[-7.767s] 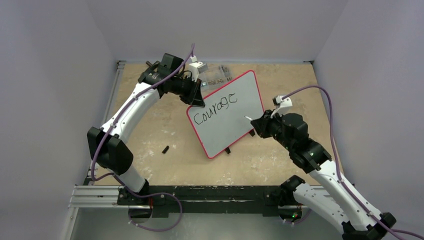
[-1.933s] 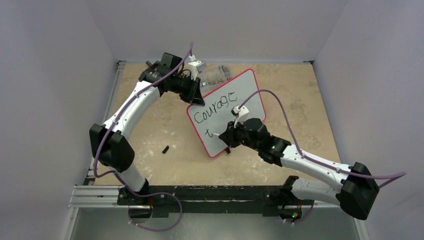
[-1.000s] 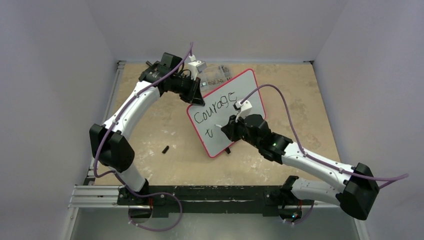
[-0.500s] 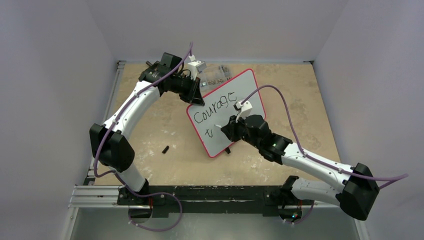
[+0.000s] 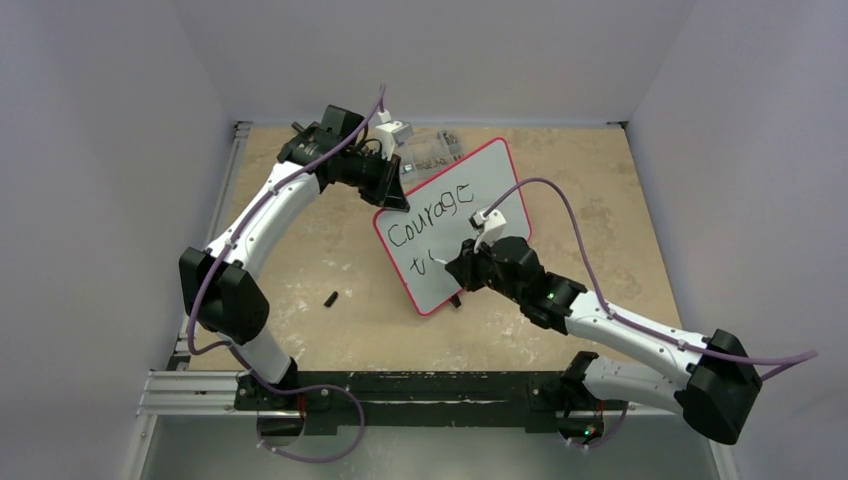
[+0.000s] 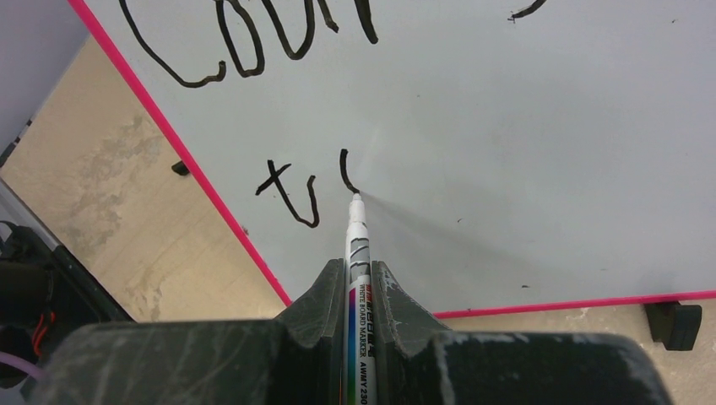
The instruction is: Write a sentence on the whiteboard
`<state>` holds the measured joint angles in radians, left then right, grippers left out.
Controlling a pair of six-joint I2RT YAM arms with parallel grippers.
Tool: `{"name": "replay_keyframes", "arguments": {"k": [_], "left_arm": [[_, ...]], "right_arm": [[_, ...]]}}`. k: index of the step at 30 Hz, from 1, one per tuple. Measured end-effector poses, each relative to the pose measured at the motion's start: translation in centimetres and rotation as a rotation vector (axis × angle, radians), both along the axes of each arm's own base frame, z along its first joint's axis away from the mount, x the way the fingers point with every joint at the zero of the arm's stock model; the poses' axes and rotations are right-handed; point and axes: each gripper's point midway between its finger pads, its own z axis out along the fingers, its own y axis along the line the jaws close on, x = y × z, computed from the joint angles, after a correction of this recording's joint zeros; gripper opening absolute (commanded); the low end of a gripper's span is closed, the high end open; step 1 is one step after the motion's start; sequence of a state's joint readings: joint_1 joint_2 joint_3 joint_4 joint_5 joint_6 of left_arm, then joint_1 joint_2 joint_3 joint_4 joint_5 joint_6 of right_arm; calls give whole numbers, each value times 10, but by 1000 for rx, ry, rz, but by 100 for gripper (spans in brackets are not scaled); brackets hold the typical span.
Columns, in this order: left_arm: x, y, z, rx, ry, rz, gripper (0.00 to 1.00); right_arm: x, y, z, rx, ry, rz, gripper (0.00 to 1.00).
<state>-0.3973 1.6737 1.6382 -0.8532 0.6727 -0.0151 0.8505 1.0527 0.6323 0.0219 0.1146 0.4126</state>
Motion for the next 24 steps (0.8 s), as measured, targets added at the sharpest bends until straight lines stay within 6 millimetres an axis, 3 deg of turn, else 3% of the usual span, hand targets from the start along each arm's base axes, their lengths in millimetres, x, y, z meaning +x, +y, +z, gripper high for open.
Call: {"name": "replay_keyframes", "arguments": {"k": [13, 24], "left_arm": [[0, 0, 0, 0, 0, 0, 0], [1, 1, 0, 3, -2, 4, 0]], "right_arm": [[5, -11, -3, -45, 6, -55, 0], [21, -1, 21, -34, -23, -66, 0]]}}
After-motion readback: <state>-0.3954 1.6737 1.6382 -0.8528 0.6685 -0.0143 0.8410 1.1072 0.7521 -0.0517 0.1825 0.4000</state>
